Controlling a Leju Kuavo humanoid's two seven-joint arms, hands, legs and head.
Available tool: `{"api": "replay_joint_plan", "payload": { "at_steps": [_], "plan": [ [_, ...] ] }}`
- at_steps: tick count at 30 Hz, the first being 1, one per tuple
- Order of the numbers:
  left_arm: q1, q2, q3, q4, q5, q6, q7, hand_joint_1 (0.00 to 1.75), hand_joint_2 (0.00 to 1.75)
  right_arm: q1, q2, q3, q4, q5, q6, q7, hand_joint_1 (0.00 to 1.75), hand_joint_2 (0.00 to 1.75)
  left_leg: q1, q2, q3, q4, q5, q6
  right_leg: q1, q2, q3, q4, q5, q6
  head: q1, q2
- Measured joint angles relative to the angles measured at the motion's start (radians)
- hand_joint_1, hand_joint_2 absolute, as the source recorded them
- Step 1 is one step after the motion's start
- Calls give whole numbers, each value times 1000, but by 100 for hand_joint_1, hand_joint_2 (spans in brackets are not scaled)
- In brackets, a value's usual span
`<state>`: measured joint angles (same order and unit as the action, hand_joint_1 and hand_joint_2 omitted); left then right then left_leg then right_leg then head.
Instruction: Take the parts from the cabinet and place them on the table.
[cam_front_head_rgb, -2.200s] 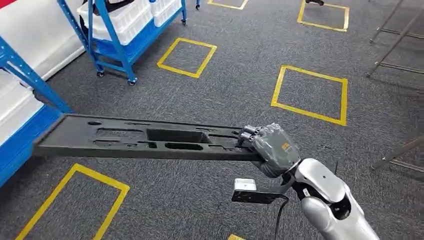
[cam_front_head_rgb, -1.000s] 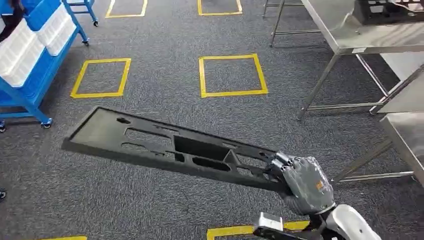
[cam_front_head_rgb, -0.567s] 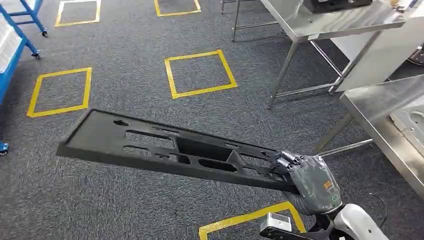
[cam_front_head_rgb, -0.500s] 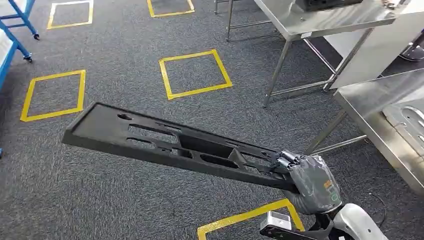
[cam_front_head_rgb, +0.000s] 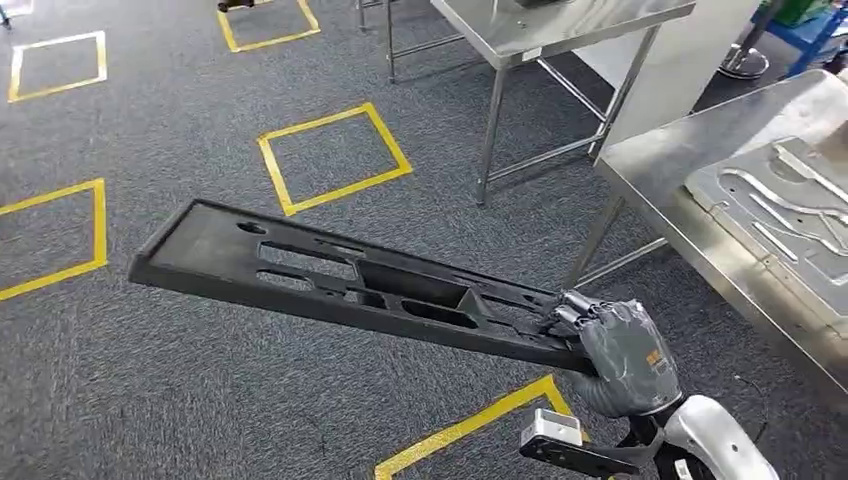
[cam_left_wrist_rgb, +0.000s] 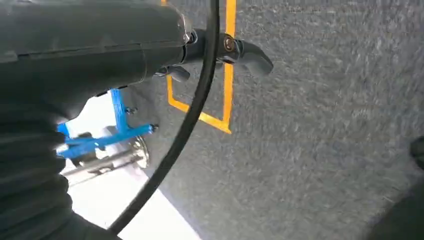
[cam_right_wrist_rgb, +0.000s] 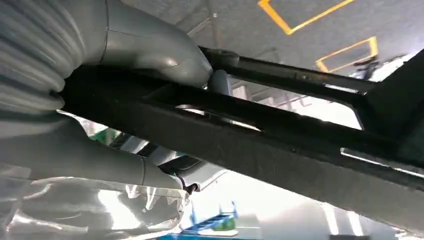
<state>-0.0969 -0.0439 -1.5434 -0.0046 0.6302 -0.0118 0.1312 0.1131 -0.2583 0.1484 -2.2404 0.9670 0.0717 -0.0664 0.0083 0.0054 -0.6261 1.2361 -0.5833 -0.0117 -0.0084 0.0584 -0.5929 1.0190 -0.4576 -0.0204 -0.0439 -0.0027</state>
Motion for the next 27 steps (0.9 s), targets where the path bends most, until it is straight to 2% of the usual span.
{"api": "replay_joint_plan", "payload": {
  "at_steps": [1,2,3,5,6,7,8,9,10,12,13,14,15,16,17,18,19,22,23,24,25,26,27],
  "plan": [
    [1,0,0,0,-1,0,0,0,175,-3,0,0,0,0,0,0,175,175,0,-10,32,-82,51,5,0,13,0,3,-1,1,0,0],
    [1,1,0,0,-1,1,0,0,175,-7,0,0,0,0,0,-1,175,175,0,-42,65,-169,95,11,-1,25,-1,5,-3,4,0,0],
    [3,3,0,0,-1,3,0,0,175,-11,0,0,1,0,0,-1,175,175,1,-82,75,-197,82,16,4,34,-4,10,-4,9,0,0],
    [0,3,0,0,-1,7,0,0,175,-19,1,0,3,0,0,-1,175,175,-2,-67,79,-210,82,17,-5,53,-13,9,2,22,1,0],
    [-4,3,0,0,-1,10,0,0,175,-19,1,-1,3,0,0,-1,175,175,-5,-59,83,-210,83,21,-7,63,-14,3,6,29,0,0],
    [-7,2,0,0,-1,11,0,0,175,-19,1,-1,3,0,0,-1,175,175,2,-48,85,-221,91,30,-1,73,-15,0,11,37,0,0],
    [-8,0,0,0,-1,11,-1,0,175,-18,3,-2,3,0,0,-1,175,175,7,-32,90,-233,100,39,-5,38,-17,9,4,36,0,0],
    [-7,0,0,0,-1,13,-2,0,175,-25,4,-5,3,0,0,-1,175,175,6,-23,91,-238,102,47,1,-16,-31,37,-20,39,1,0],
    [-6,1,0,0,-1,13,-2,0,175,-30,5,-5,3,0,0,-1,175,175,5,-11,91,-238,103,48,-2,-40,-61,97,-57,42,1,0],
    [0,2,0,0,-1,15,-2,0,175,-31,12,-5,5,-1,0,-2,175,175,3,14,90,-238,101,49,-9,-51,-135,250,-122,51,1,0],
    [0,2,0,0,0,17,0,0,175,-31,16,-5,7,-1,0,-1,175,175,3,28,90,-237,99,49,-12,-52,-157,292,-128,54,0,0],
    [0,2,0,0,0,19,2,0,175,-31,19,-5,8,-1,0,0,175,175,3,40,91,-237,97,48,-16,-54,-153,282,-109,58,1,0],
    [-1,2,0,0,1,22,3,0,175,-31,19,-5,8,-1,0,1,175,175,3,52,94,-236,94,46,-18,-59,-126,229,-70,60,1,0],
    [-1,2,0,0,1,23,4,0,175,-31,19,-5,8,-1,0,1,175,175,3,62,97,-235,91,43,-19,-68,-85,153,-31,61,1,0],
    [-1,2,0,0,2,26,6,0,175,-32,19,-5,7,-2,-1,1,175,175,4,73,103,-233,85,38,-19,-95,-28,52,11,59,1,0],
    [-1,2,0,0,2,27,6,0,175,-33,19,-6,6,-2,-1,1,175,175,-2,81,107,-231,80,30,-9,-149,-2,2,-1,55,1,0],
    [0,2,0,0,3,28,6,0,175,-32,19,-6,5,-2,-1,1,175,175,-6,87,108,-228,74,22,-4,-133,-4,-1,4,45,0,0],
    [-3,2,0,0,6,31,6,0,175,-27,19,-12,4,-2,-1,2,175,175,-6,118,120,-234,71,9,3,-98,-10,2,1,31,1,0],
    [-6,2,0,0,7,32,5,0,175,-24,20,-14,0,-2,-2,2,175,175,-2,113,119,-231,62,0,-9,-86,-3,-7,6,21,0,0],
    [-8,4,0,0,7,32,4,0,175,-23,20,-15,-3,-2,-2,3,175,175,2,62,115,-206,43,-4,-9,-79,-2,-10,7,16,0,0],
    [-5,4,0,0,7,32,3,0,175,-25,20,-15,-3,-3,-2,2,175,175,2,26,87,-143,3,-5,-10,-70,-3,-10,7,9,0,0],
    [-3,3,0,0,7,32,3,0,175,-24,20,-15,-3,-3,-2,2,175,175,3,10,44,-53,-41,-7,-9,-57,-3,-10,7,7,0,0],
    [-2,3,0,0,7,32,3,0,175,-23,20,-15,-3,-3,-2,2,175,175,3,4,5,27,-72,-8,-6,-45,-3,-9,6,5,0,0]
  ]
}}
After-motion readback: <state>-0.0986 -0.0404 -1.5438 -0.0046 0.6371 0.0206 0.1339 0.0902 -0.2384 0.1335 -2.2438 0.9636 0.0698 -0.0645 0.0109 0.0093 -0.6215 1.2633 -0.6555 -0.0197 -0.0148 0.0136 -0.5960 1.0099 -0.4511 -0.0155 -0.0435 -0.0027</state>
